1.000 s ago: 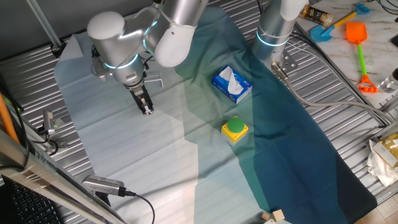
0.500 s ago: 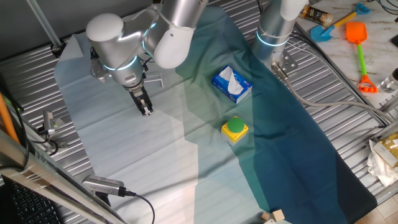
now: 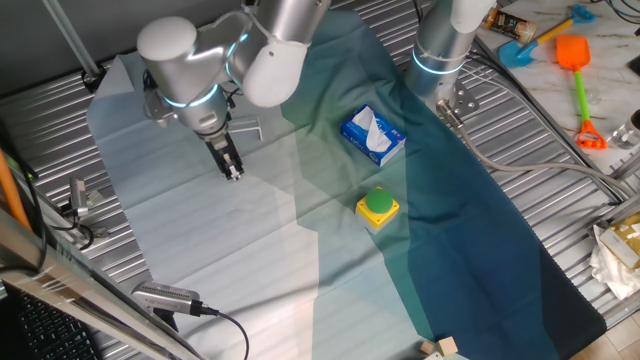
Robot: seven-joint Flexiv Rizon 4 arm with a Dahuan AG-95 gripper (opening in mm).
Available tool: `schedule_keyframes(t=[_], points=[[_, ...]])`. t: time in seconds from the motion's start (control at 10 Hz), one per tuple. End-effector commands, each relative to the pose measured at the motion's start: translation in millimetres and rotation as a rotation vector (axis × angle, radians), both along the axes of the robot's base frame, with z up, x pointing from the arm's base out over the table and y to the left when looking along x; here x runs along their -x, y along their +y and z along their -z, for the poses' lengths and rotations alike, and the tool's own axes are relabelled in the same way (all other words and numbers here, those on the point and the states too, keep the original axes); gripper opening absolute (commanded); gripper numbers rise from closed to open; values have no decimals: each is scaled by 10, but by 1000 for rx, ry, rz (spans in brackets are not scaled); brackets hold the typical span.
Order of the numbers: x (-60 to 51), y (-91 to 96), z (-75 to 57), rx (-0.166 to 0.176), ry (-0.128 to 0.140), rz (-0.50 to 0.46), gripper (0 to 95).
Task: Push the soccer ball into the goal
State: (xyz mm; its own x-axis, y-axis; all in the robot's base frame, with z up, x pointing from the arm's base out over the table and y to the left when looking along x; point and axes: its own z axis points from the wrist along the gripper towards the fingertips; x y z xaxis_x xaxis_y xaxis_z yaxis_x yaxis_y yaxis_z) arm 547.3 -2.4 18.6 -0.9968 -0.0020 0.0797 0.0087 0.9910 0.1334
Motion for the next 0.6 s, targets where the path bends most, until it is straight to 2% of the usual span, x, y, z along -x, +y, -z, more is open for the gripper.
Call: schedule_keyframes(t=[0.1, 0.3, 0.6], points=[[44, -101, -14, -5, -7, -22, 0], [182, -347, -9, -14, -22, -69, 0], [343, -547, 29, -40, -48, -93, 0]])
